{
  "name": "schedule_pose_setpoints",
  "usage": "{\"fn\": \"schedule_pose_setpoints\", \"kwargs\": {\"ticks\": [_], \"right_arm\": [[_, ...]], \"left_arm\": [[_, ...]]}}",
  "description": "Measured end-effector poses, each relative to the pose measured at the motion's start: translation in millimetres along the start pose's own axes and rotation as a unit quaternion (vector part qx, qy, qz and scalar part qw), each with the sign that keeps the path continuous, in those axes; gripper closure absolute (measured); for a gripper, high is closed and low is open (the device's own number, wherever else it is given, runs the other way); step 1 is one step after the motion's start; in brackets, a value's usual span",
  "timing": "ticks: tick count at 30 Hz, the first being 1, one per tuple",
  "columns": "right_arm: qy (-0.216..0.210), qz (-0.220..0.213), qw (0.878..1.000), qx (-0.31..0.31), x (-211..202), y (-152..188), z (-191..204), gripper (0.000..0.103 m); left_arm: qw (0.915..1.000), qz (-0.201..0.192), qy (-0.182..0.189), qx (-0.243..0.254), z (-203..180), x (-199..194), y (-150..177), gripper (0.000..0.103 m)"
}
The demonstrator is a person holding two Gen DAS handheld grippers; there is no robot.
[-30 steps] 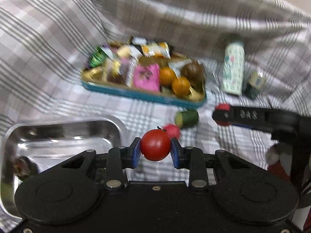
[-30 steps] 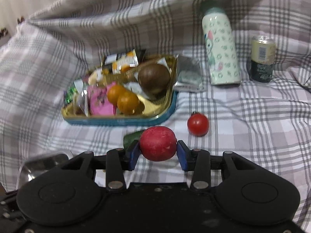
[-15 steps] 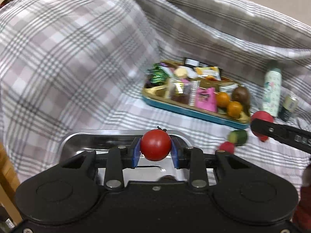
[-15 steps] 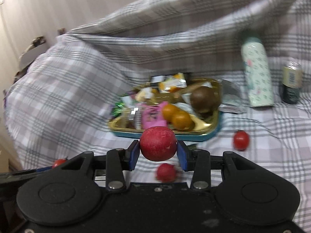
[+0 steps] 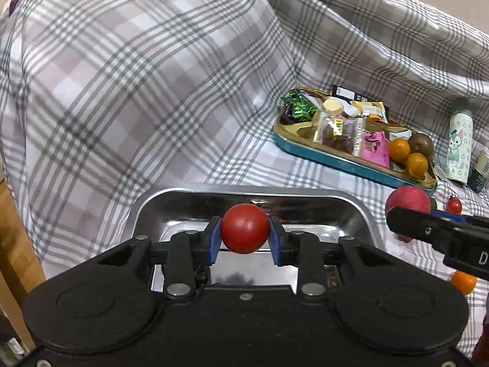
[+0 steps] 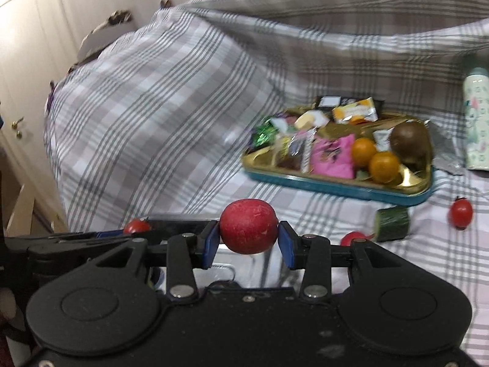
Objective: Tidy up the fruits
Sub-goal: 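Carry the tomato and radish over the steel tray and open both grippers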
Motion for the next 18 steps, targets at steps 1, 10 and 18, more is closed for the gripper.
{"fn": "schedule_pose_setpoints", "kwargs": {"ticks": [1, 10, 18], "right_arm": [[-0.001, 0.004, 1.000, -0.003, 3.2, 2.2, 3.1, 0.060], [0.006, 0.026, 1.000, -0.014, 24.2, 16.9, 14.9, 0.059], [0.023, 0.035, 0.999, -0.019, 37.3, 22.8, 21.1, 0.059]], "left_arm": [[1.0000, 0.003, 0.000, -0.006, 2.3, 2.4, 2.3, 0.062], [0.9991, -0.009, 0.002, -0.041, 13.7, 3.0, -0.9, 0.062], [0.9999, -0.007, -0.003, -0.013, 7.0, 4.0, 0.6, 0.062]]}}
Point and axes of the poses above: each gripper's, at about its wrist camera, not at the fingertips, and x roughly the way its jaws point, z to its left, y to its underside, the point moved 7 cm from there along x, roughly the way its jaws point, and after that the axes turned 5 degrees about -x, right-handed, at the moved point
